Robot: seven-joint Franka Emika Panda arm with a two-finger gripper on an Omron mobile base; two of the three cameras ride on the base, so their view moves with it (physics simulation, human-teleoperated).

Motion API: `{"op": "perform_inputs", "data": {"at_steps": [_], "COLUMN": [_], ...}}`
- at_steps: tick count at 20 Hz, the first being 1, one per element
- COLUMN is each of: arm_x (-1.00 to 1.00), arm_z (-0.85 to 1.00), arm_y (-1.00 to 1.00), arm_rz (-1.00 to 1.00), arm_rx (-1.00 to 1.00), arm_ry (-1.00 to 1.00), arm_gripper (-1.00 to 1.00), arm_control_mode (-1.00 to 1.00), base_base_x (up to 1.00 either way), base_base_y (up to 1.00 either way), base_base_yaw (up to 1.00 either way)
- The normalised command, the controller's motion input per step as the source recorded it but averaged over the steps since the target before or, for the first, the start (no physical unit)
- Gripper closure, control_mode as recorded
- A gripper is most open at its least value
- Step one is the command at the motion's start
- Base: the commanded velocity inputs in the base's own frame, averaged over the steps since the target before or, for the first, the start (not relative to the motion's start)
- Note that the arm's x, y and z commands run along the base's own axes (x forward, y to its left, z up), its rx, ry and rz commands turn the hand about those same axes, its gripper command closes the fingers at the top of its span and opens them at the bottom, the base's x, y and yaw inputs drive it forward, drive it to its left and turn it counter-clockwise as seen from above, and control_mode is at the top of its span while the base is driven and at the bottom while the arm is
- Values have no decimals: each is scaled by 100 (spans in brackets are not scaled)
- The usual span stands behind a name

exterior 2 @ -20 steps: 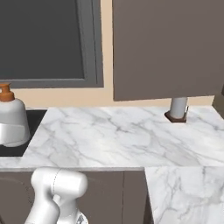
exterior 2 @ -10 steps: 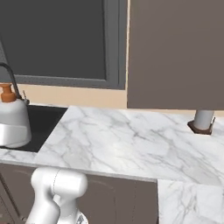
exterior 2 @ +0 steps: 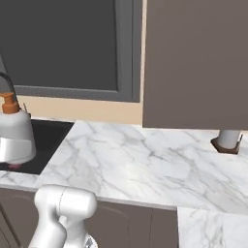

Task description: Locate and retrieve the soap dispenser and bar soap from the cabinet. Place them next to the sink.

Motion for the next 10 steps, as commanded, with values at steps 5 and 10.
{"op": "perform_inputs", "data": {"at_steps": [5, 10], "arm_x": [0, 0], "arm_z": [0, 0], "arm_y": [0, 0], "arm_rz": [0, 0], "arm_rx": [0, 0], "arm_ry": [0, 0], "arm_gripper": [100, 100], "arm_control_mode": [100, 100], "base_base_x": [15, 5], "base_base_y": [40, 46], "base_base_yaw": [-5, -5]}}
